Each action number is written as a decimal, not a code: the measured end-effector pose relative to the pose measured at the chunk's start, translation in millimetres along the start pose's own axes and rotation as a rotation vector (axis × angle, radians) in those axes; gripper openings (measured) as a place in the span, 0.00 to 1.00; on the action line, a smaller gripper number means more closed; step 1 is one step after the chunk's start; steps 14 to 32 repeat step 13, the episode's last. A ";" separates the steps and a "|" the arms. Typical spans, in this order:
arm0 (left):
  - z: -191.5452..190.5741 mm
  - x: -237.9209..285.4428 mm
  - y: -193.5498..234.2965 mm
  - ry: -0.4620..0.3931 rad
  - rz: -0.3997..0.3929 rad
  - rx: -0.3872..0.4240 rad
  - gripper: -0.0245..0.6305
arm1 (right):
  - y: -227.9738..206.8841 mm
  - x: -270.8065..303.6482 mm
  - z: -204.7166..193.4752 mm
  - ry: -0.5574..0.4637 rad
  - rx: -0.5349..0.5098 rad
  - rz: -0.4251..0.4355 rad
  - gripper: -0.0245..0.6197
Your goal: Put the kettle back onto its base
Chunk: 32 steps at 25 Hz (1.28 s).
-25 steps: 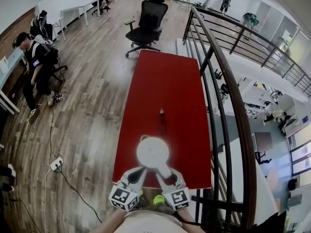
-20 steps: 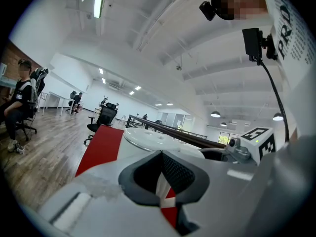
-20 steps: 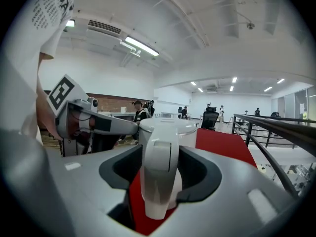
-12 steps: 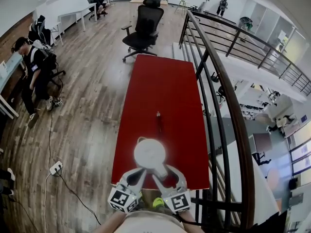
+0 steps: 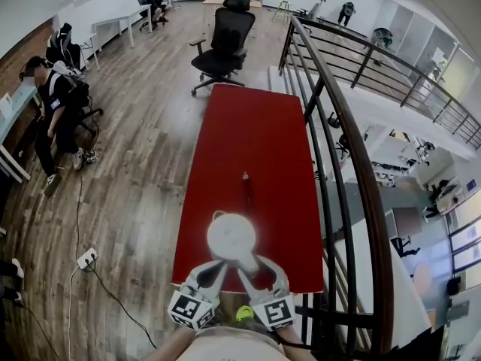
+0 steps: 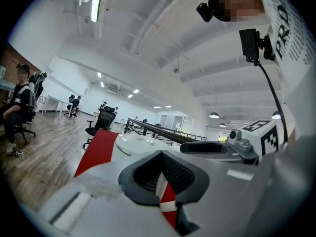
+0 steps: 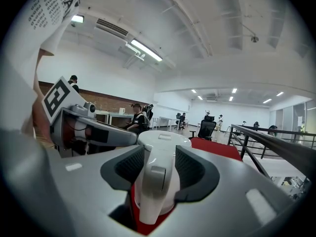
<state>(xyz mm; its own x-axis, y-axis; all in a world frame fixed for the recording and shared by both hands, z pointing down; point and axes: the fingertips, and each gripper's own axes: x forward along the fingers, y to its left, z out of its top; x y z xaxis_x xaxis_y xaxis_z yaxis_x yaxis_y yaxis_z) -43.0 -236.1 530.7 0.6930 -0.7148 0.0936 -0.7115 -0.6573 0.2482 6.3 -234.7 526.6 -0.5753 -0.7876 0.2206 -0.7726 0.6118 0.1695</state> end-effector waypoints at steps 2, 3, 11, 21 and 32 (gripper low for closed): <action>-0.6 0.5 0.2 -0.001 -0.002 0.000 0.02 | 0.3 0.6 -0.5 -0.005 0.004 0.002 0.34; -0.4 1.1 0.5 -0.001 -0.004 0.001 0.03 | 0.0 1.1 -0.3 -0.008 0.003 0.003 0.34; 4.2 3.8 0.4 -0.009 -0.021 0.007 0.02 | 1.4 4.4 4.5 -0.016 0.003 0.010 0.34; 4.7 3.0 -0.4 -0.007 -0.025 0.009 0.02 | 2.7 4.3 5.7 -0.014 0.002 0.012 0.34; 4.7 3.0 -0.4 -0.007 -0.025 0.009 0.02 | 2.7 4.3 5.7 -0.014 0.002 0.012 0.34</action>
